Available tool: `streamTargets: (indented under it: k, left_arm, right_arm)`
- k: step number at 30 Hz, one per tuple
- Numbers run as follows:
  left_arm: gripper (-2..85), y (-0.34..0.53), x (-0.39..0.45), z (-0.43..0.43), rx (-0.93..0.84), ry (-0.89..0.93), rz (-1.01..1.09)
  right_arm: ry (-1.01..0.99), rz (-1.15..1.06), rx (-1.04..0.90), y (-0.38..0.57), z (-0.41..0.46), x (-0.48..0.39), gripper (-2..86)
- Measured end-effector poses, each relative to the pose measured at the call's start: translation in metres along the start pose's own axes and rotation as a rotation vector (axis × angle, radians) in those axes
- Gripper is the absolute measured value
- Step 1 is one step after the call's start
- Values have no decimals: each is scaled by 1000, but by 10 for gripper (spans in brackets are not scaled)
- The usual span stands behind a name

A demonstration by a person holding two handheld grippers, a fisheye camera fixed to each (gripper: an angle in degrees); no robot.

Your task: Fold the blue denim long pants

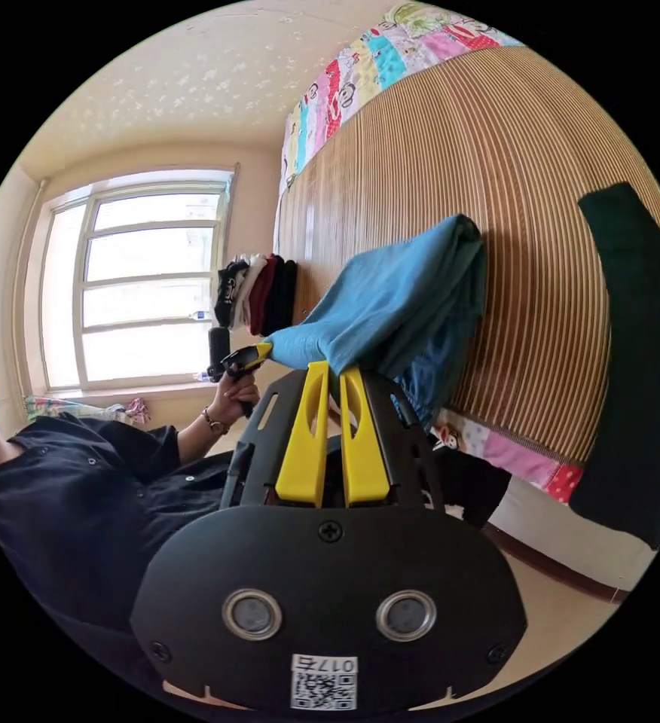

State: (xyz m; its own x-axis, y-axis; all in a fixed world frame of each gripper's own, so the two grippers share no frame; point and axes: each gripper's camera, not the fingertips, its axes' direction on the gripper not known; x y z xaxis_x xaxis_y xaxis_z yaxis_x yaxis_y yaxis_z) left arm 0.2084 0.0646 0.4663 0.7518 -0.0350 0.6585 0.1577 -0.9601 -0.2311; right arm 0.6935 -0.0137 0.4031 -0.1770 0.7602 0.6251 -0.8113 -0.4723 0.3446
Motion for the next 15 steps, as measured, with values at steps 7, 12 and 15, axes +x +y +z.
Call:
streamTargets:
  k: [7,12,15]
  left_arm:
    - [54,35,-65,37,-163,-152,-185]
    - [94,13,-81,-1,-32,-174,-216]
    - [106,-22,-82,-12,19,-183,-178]
  right_arm:
    - [154,93,-226,22,31,83,66]
    - [168,119,-193,-6,-14,108,99]
    - [154,114,-95,-42,-50,118,116]
